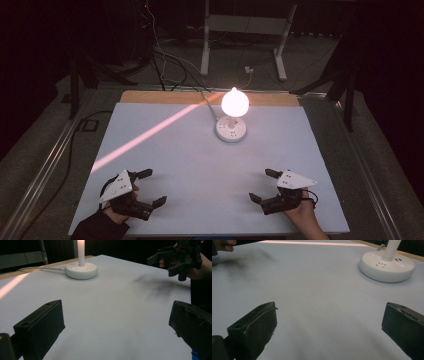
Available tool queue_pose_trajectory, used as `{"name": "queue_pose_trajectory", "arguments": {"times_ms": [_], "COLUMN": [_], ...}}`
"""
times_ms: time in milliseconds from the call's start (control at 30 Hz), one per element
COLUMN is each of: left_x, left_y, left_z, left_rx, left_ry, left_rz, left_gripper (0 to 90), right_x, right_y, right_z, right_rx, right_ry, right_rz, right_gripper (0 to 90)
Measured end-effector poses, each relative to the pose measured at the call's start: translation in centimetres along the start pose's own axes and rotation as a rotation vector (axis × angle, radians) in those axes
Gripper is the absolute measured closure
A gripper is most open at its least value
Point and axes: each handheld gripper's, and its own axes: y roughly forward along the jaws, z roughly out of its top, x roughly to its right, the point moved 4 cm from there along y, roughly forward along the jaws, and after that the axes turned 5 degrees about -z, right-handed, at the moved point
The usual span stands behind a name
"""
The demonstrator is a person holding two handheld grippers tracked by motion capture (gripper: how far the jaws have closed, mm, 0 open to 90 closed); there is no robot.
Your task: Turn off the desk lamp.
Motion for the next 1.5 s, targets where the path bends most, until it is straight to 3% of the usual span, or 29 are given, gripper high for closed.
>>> {"name": "queue_pose_trajectory", "arguments": {"times_ms": [167,267,467,733,1233,1500], "left_x": [0.0,0.0,0.1,0.1,0.1,0.1], "left_y": [-0.1,-0.1,-0.1,-0.1,-0.1,-0.1], "left_z": [0.0,0.0,0.0,0.0,0.0,0.0], "left_rx": [-0.002,0.001,0.001,0.0,-0.001,0.001], "left_ry": [0.001,-0.002,-0.001,-0.001,-0.006,-0.005], "left_rz": [0.002,0.003,0.001,0.002,-0.002,-0.002], "left_gripper": [0.6,0.6,0.6,0.6,0.6,0.6], "right_x": [-0.3,-0.8,-0.9,-0.1,1.2,2.7], "right_y": [-0.1,0.1,-0.1,0.0,1.9,3.4], "right_z": [0.7,1.0,2.2,4.8,7.3,8.4], "right_rx": [0.007,-0.01,0.001,0.03,0.04,0.048], "right_ry": [0.012,-0.014,0.018,0.015,-0.015,0.017], "right_rz": [0.014,0.018,0.043,0.027,0.004,-0.018], "right_gripper": [0.0,0.0,0.0,0.0,0.0,0.0]}}
